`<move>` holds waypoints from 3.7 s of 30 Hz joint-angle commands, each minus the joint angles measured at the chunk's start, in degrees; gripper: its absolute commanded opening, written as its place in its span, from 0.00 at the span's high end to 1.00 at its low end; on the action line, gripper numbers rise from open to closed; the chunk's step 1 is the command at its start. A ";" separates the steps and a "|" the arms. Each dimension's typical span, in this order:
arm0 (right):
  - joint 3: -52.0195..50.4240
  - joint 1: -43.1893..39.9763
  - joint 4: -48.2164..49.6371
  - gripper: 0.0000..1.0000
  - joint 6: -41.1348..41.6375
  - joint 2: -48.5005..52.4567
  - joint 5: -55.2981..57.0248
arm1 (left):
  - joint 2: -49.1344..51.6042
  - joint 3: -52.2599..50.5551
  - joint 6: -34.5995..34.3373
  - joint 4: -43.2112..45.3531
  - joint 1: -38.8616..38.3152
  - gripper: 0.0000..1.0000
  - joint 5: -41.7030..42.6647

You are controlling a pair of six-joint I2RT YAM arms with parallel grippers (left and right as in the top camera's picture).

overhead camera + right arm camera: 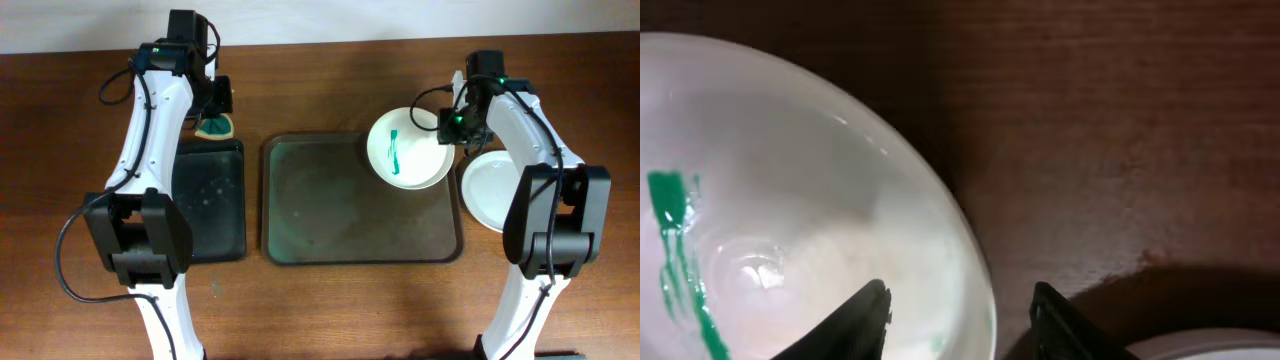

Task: Clean dirty plates on tray and stack at the side
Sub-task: 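Grasp the last plate rim with right gripper and drag it to tray center, then bring the sponge with left gripper onto the last plate, then scrub the last plate's green mark with the sponge, right gripper holding rim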

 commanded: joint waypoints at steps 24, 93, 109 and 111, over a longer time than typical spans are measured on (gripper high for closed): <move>-3.52 1.14 -4.11 0.96 0.50 0.35 -4.63 | -0.35 1.16 0.79 0.72 0.11 1.00 0.61; -6.21 16.37 -7.98 0.96 21.55 0.98 -13.42 | 15.74 -6.10 6.95 3.76 -23.56 1.00 5.62; -6.23 16.11 -8.68 0.96 26.23 0.98 -12.46 | 15.72 2.19 -5.44 -0.46 -23.56 1.00 1.14; -6.34 16.11 -8.87 0.96 26.03 0.98 -11.54 | 15.72 2.45 -5.46 3.08 -23.56 1.00 0.28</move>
